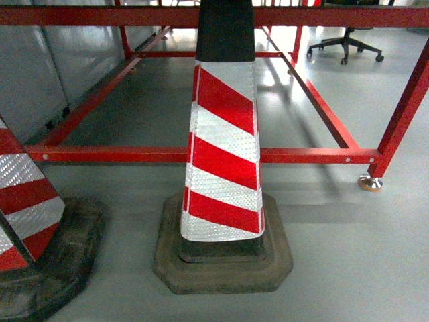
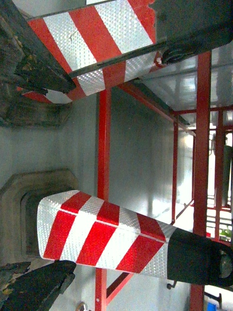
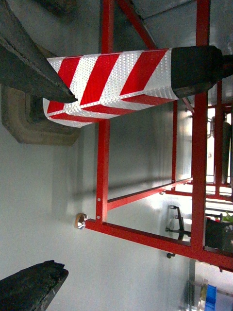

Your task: Sort blue parts and orange caps into right shelf containers

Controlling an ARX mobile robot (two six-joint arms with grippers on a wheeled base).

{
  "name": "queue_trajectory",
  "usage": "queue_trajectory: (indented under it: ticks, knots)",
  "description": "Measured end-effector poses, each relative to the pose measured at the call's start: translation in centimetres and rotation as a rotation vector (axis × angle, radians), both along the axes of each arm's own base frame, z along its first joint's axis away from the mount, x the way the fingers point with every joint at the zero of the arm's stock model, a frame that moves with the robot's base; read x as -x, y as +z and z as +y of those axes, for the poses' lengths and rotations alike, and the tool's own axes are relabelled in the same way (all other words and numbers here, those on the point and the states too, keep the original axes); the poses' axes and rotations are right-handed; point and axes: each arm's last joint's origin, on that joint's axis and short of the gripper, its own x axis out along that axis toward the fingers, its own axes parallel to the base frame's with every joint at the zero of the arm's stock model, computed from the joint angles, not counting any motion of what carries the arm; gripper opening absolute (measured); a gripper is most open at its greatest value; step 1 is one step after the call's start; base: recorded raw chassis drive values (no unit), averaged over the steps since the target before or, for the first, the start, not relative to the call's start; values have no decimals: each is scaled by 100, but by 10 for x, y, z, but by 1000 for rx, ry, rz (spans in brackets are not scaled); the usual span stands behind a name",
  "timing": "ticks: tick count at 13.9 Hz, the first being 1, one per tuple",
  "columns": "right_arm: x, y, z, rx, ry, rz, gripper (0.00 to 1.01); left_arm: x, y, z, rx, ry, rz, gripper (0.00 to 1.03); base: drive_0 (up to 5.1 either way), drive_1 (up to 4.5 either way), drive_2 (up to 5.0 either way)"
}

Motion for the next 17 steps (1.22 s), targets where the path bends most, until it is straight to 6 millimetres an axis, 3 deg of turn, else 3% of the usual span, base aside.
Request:
queue_trajectory:
  ticks: [17]
  knots:
    - [0,0,0,-1,2,1,98,0,0,0,-1,1,0,98,0,0,0]
